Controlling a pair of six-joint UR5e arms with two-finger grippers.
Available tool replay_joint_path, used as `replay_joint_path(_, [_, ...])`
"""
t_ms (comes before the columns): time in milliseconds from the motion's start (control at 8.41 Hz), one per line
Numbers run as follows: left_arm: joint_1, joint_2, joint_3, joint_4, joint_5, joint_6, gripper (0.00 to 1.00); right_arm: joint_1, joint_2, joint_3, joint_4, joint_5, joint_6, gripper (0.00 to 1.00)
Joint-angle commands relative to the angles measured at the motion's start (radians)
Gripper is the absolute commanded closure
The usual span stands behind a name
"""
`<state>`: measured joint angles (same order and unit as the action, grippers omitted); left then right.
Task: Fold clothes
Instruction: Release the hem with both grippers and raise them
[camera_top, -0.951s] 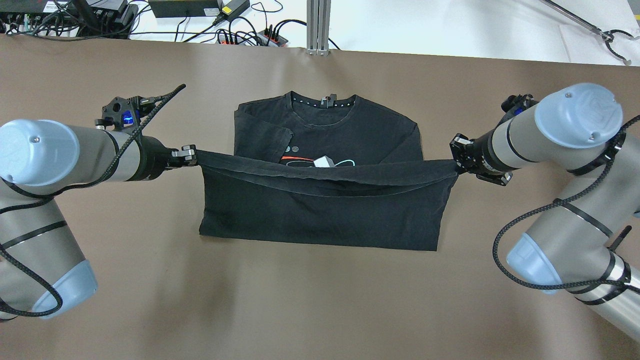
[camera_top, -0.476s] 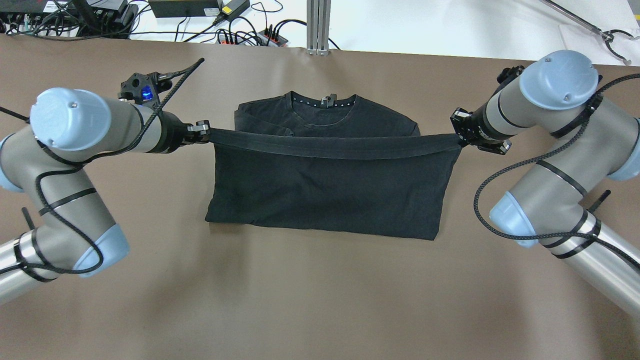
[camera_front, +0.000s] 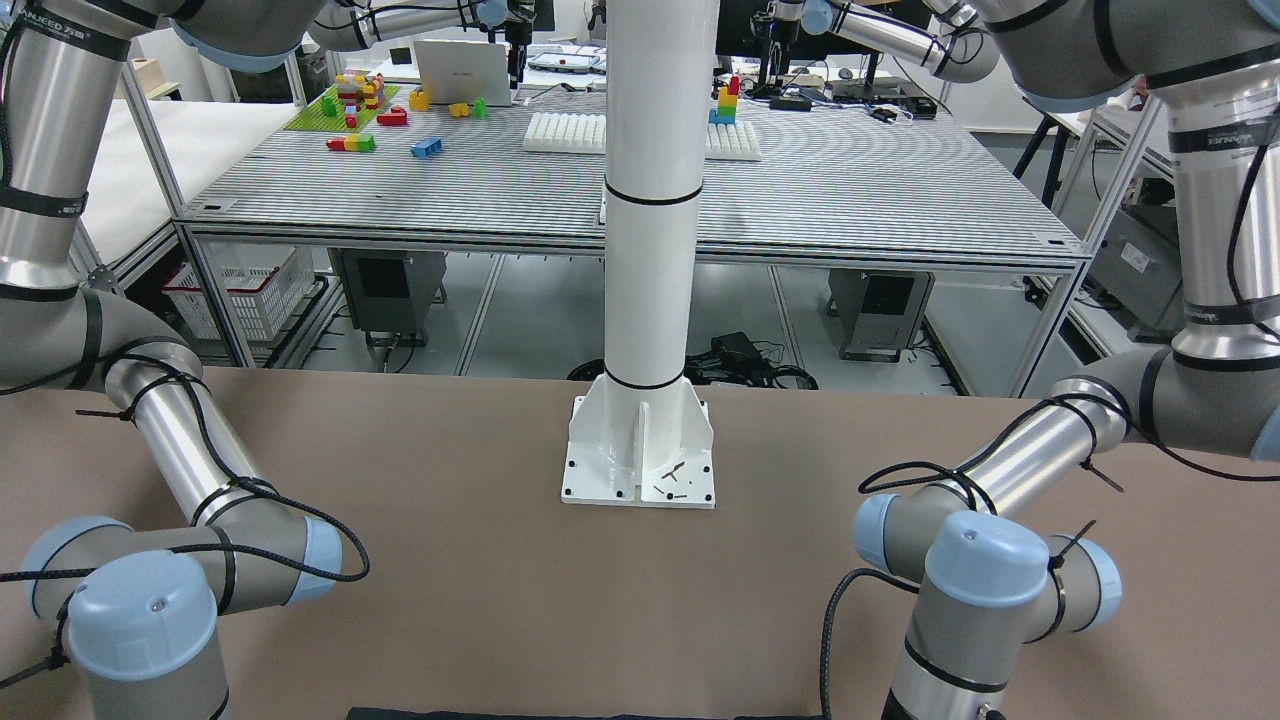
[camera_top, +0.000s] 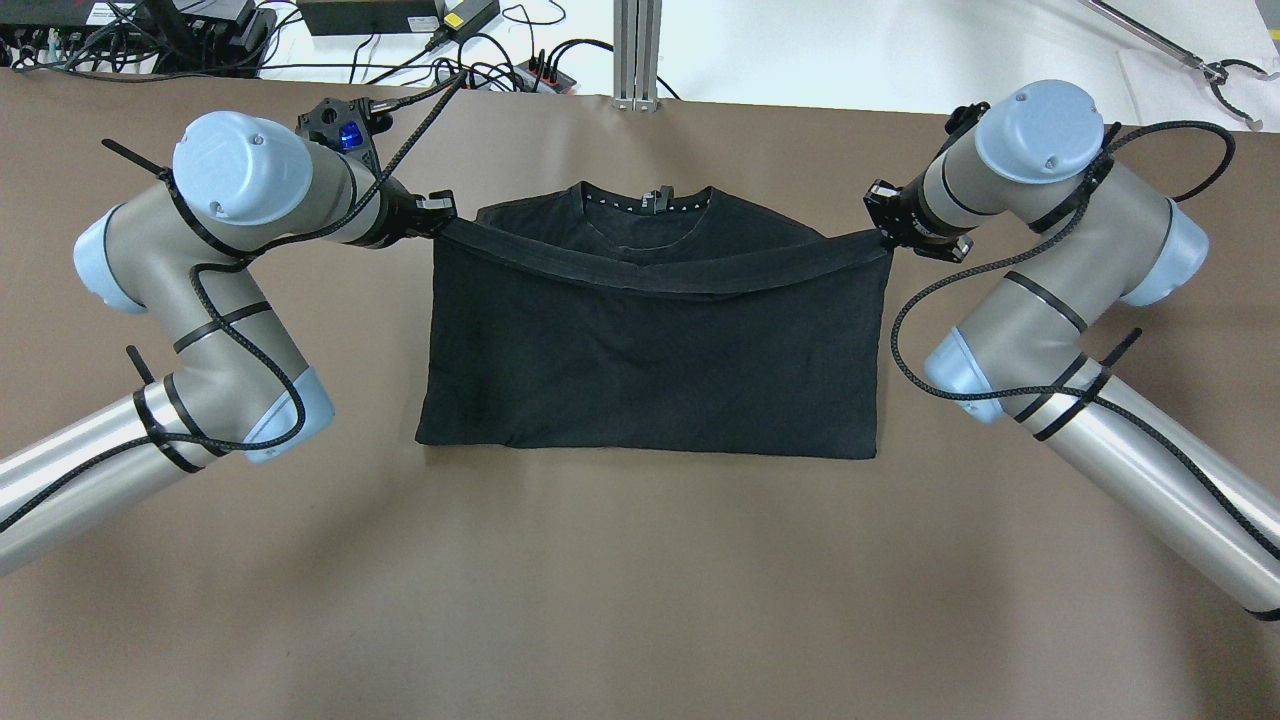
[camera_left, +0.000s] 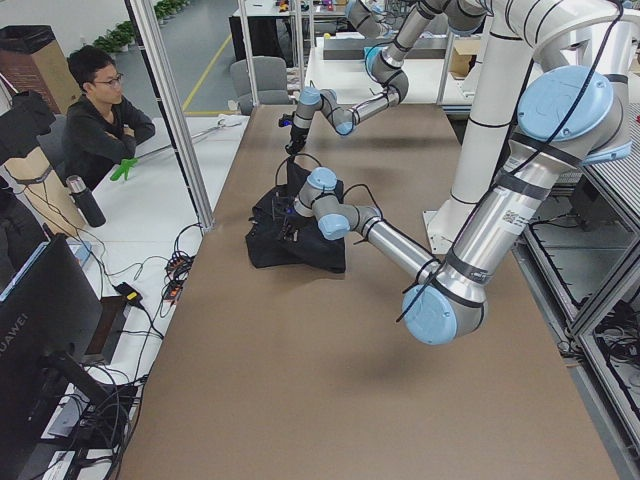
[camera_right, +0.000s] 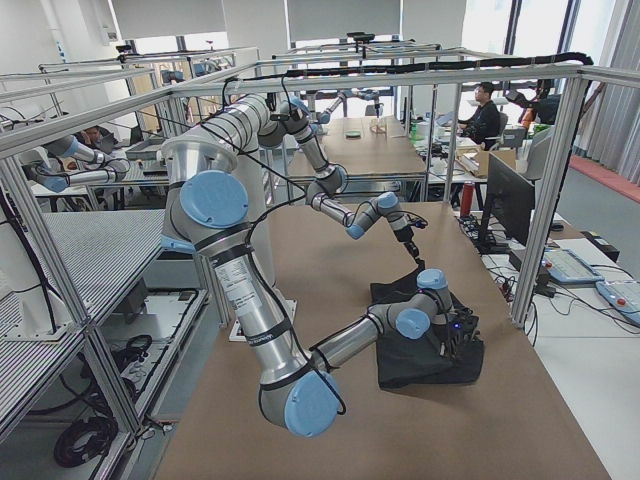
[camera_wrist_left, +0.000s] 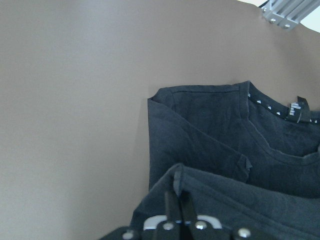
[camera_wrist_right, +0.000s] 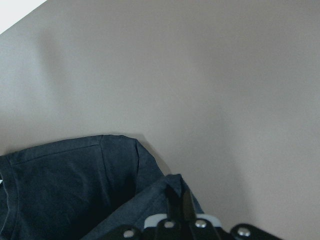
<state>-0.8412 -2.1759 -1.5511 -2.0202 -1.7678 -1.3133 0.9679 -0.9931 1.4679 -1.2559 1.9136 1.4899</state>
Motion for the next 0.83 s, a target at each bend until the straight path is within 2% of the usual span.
replay_joint_path(0, [-0.021,-0.036,0.19,-0.171,-0.004,0.008,1.0,0.015,0.036,-0.087,0.049,-0.027,-0.028,1.0])
replay_joint_path(119, [-0.022,-0.039,0.23,-0.213,-0.002,0.008,0.97,0.015,0.045,-0.099,0.053,-0.051,-0.02,0.98])
replay_joint_path(238, [-0.027,-0.039,0.239,-0.221,-0.004,0.011,0.92,0.015,0.059,-0.115,0.064,-0.051,-0.014,0.81])
replay_joint_path(357, [-0.038,-0.038,0.243,-0.23,-0.007,0.02,0.89,0.015,0.1,-0.153,0.078,-0.056,0.056,0.46])
replay_joint_path(476, [-0.039,-0.036,0.246,-0.242,-0.009,0.02,0.78,0.014,0.169,-0.223,0.116,-0.127,0.198,0.09])
replay_joint_path(594, [-0.039,-0.035,0.246,-0.244,-0.007,0.02,0.68,0.003,0.222,-0.297,0.139,-0.196,0.286,0.11])
replay_joint_path(713, [-0.042,-0.035,0.247,-0.244,-0.007,0.02,0.52,0.003,0.217,-0.307,0.153,-0.197,0.289,0.14])
